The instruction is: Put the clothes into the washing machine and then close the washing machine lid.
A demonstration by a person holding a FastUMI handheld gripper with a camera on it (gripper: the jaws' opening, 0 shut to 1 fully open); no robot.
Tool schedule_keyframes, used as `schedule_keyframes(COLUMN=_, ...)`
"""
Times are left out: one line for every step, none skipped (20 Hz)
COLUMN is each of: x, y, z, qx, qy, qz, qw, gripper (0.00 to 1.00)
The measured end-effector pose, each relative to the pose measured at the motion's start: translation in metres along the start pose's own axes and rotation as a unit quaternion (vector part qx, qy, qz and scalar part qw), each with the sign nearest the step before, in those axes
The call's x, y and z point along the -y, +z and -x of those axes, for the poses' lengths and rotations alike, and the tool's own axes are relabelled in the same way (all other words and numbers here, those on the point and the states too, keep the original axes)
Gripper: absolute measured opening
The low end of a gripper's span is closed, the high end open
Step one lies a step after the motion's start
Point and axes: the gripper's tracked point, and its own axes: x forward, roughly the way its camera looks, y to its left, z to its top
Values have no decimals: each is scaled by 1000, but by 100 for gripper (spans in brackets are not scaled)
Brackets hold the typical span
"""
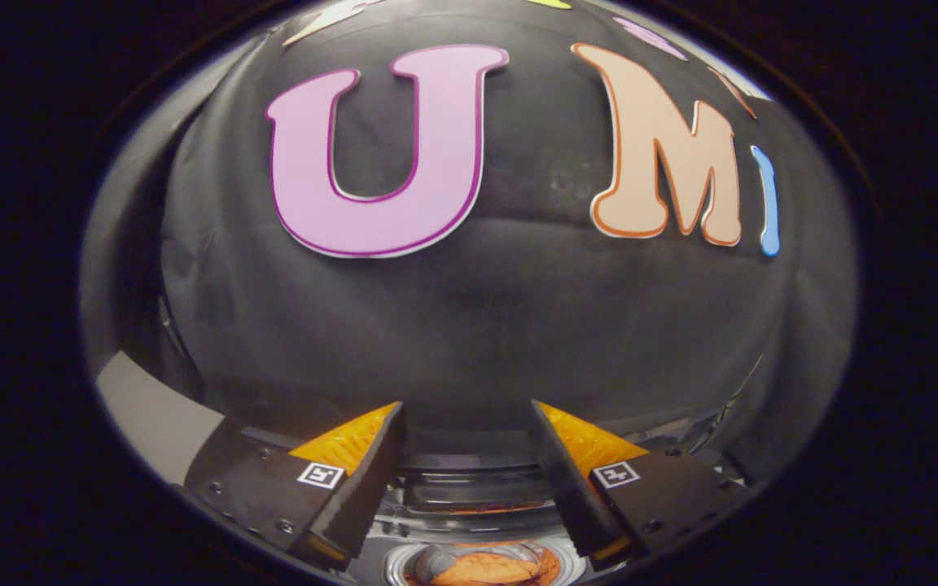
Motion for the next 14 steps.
schedule_keyframes(x=0, y=0, z=0, qx=5, qy=1, qz=-6, qw=1000, gripper=96)
schedule_keyframes(x=-1, y=0, z=2, qx=8, qy=4, qz=-8, qw=1000, gripper=95)
schedule_keyframes(x=-1, y=-1, z=2, qx=7, qy=8, qz=-2, qw=1000, gripper=95)
schedule_keyframes(x=0, y=-2, z=9, qx=7, qy=10, qz=1, qw=1000, gripper=95)
schedule_keyframes(x=0, y=-4, z=14, qx=5, qy=10, qz=2, qw=1000, gripper=95)
schedule_keyframes(x=1, y=-6, z=20, qx=6, qy=12, qz=1, qw=1000, gripper=95)
schedule_keyframes(x=1, y=-7, z=26, qx=6, qy=14, qz=0, qw=1000, gripper=95)
schedule_keyframes(x=2, y=-10, z=31, qx=6, qy=16, qz=0, qw=1000, gripper=95)
schedule_keyframes(x=2, y=-13, z=40, qx=5, qy=18, qz=3, qw=1000, gripper=95)
schedule_keyframes(x=2, y=-15, z=46, qx=3, qy=18, qz=5, qw=1000, gripper=95)
schedule_keyframes(x=2, y=-19, z=54, qx=1, qy=19, qz=6, qw=1000, gripper=95)
schedule_keyframes(x=2, y=-24, z=61, qx=-1, qy=20, qz=7, qw=1000, gripper=95)
schedule_keyframes(x=2, y=-28, z=69, qx=-4, qy=21, qz=8, qw=1000, gripper=95)
schedule_keyframes(x=3, y=-32, z=76, qx=-8, qy=23, qz=8, qw=1000, gripper=95)
